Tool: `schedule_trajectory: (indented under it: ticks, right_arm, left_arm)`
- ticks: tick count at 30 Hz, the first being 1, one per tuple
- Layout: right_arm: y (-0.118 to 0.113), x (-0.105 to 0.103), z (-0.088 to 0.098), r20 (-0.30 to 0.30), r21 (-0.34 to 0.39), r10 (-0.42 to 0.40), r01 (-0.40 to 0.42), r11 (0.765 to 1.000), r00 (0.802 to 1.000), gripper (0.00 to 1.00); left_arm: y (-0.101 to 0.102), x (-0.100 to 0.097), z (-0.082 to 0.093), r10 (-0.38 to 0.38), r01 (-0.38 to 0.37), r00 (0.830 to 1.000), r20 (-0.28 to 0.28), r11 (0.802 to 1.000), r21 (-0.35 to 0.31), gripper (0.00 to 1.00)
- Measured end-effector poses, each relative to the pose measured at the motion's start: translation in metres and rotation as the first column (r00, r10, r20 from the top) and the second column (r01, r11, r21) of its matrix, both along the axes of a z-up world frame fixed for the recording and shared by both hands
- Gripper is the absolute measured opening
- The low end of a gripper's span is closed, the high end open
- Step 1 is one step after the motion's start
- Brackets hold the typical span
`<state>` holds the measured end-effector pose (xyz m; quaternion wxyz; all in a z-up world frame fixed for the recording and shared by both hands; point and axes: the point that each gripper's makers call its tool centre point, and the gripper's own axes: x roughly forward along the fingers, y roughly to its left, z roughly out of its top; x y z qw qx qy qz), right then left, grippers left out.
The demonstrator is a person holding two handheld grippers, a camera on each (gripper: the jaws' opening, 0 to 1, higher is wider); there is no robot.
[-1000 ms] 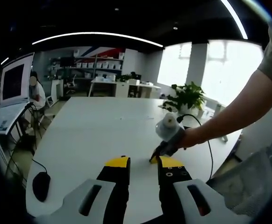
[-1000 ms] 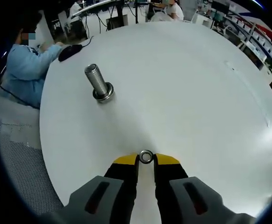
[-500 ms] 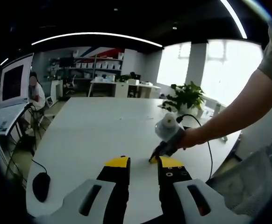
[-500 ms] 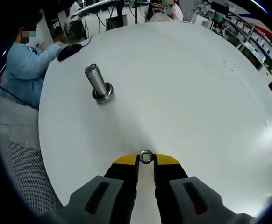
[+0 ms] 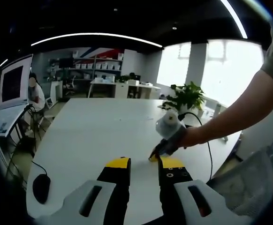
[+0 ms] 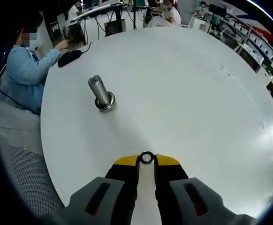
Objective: Place the washer onto the threaded stud by aligning its center hole with the stud, sliding it down to the base, and recovering from edge contact or off-axis alignment until the washer reaches the visible bottom stop.
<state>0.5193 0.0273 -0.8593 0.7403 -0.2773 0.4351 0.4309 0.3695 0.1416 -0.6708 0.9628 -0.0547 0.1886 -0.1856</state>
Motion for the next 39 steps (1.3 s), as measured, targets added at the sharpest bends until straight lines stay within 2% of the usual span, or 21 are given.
schedule_trajectory:
  ticks: [15, 25, 39]
  right_arm:
    - [-0.006, 0.001, 0.021, 0.027, 0.025, -0.030, 0.030, 0.999, 0.999, 0.14]
    - [-0.011, 0.004, 0.042, 0.058, 0.047, -0.054, 0.052, 0.998, 0.997, 0.14]
    - [-0.023, 0.007, 0.058, 0.087, 0.049, -0.071, 0.067, 0.997, 0.994, 0.14]
  left_arm:
    - [-0.001, 0.000, 0.001, -0.008, 0.008, 1.000, 0.004, 1.000, -0.002, 0.21]
    - [-0.003, -0.001, 0.002, -0.013, 0.013, 1.000, 0.008, 1.000, -0.007, 0.21]
    - [-0.003, 0.000, 0.002, -0.016, 0.016, 1.000, 0.004, 1.000, -0.017, 0.21]
